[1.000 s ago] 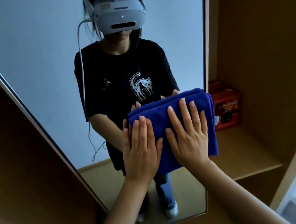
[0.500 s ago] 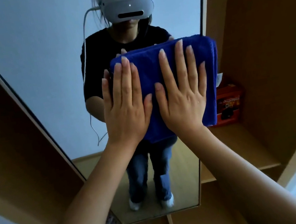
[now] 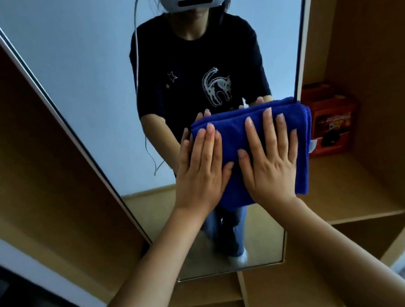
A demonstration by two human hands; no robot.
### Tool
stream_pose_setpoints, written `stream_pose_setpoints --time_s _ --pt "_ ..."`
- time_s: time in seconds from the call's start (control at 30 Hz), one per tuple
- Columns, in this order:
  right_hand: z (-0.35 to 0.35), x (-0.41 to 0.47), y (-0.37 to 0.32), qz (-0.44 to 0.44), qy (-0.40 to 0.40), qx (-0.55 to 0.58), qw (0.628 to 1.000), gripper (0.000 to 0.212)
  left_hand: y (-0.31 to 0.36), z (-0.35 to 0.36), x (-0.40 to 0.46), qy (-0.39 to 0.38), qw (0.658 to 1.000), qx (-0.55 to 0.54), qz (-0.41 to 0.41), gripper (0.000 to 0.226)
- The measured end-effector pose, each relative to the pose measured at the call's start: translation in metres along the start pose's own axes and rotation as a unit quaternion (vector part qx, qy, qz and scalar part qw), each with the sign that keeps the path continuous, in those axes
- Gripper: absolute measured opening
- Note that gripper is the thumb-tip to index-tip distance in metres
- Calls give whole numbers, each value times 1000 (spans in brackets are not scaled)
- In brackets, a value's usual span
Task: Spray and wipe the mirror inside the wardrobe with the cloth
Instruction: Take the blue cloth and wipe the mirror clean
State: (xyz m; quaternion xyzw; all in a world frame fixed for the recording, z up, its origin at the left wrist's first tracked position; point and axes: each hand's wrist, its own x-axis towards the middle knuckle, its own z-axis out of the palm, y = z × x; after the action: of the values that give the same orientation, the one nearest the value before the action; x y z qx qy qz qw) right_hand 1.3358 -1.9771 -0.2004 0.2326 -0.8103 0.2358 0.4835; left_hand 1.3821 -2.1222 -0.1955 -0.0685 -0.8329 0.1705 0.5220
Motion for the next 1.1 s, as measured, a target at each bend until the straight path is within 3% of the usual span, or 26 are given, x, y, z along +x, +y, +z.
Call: stream_pose_setpoints --time_s 0.2,0.37,0.5,1.1 --pt "-16 49 -6 -30 48 -19 998 54 -16 -16 45 55 998 -31 -28 67" --pt "-13 46 -8 -24 84 -42 995 51 7 -9 36 102 995 -16 13 52" --pt "3 30 -7 -19 125 -50 991 51 11 8 28 133 991 -24 -1 44" --pt "91 -155 21 -46 130 -37 990 55 77 79 -155 91 995 -12 -28 53"
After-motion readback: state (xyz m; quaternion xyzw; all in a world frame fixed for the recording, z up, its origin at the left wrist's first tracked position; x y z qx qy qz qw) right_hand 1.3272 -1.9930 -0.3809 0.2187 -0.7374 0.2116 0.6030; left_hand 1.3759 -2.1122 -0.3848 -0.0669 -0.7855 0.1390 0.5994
